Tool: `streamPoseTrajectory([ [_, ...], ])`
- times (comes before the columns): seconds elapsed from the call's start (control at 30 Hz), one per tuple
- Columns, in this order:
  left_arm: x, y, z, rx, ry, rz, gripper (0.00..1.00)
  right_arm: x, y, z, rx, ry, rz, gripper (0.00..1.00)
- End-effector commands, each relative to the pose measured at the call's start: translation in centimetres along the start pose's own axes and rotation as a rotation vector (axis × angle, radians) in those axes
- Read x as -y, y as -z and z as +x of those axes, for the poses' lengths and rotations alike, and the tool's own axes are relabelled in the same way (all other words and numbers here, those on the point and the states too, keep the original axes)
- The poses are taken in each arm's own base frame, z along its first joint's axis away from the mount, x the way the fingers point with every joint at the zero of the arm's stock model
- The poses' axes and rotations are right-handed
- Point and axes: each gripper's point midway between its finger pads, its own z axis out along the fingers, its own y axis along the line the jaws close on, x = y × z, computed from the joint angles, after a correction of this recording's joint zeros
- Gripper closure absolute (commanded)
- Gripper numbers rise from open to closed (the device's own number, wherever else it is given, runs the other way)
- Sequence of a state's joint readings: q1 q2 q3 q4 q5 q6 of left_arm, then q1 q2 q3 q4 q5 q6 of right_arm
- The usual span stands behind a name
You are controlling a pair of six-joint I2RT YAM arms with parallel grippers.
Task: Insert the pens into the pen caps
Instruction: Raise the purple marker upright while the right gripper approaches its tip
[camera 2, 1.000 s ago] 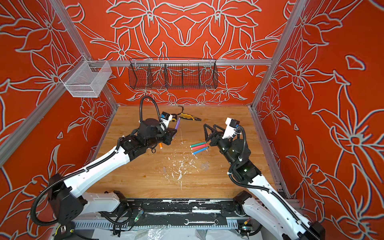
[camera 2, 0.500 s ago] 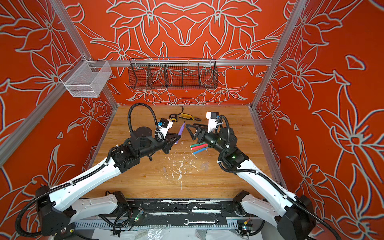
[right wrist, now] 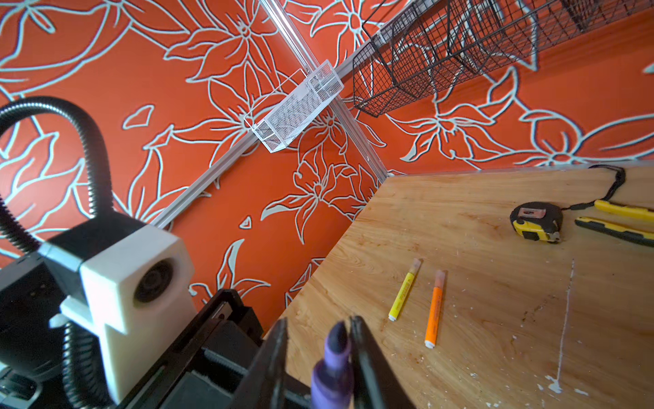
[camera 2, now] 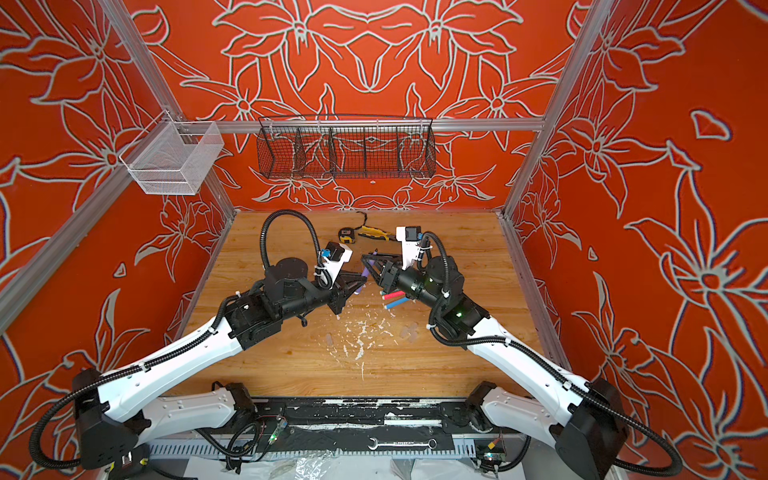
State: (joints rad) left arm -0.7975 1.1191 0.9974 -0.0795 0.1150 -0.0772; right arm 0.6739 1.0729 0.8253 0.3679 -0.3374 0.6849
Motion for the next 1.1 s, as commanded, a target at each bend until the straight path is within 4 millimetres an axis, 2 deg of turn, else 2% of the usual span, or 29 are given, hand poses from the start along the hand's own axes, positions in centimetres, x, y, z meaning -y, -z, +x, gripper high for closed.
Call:
streamPoseTrajectory([
  [0.0,0.9,0.6,-0.8,0.044,-0.047,0.032,1.0,-1.0,-0.4,-1.3,0.027,0.01,-0.022,0.82],
  [0.17,1.0,0.7,-0.6,0.052,-0.07,0.032,1.0,-1.4,-0.6,-1.1,0.021,0.01,-0.039,0.97],
  [0.33,0.7,0.8,-0.7,0.064,-0.07,0.018,0.8,-2.3,-0.7,-0.7,0.013,0.026,-0.055,1.0],
  [0.5,0.6,0.6,-0.5,0.064,-0.069,0.013,0.69,-2.9,-0.9,-0.2,0.006,0.033,-0.071,1.0],
  [0.63,0.5,0.5,-0.4,0.06,-0.07,0.011,0.68,-3.2,-1.1,0.0,0.0,0.036,-0.076,1.0],
  [0.73,0.6,0.5,-0.4,0.062,-0.071,0.016,0.78,-3.2,-1.2,0.1,-0.001,0.039,-0.073,1.0],
  [0.8,0.6,0.4,-0.3,0.058,-0.072,0.013,0.8,-3.3,-1.2,0.1,-0.004,0.037,-0.078,1.0],
  [1.07,0.1,-0.5,-0.1,0.035,-0.071,-0.007,0.74,-3.7,-1.0,0.3,-0.005,0.04,-0.092,1.0],
])
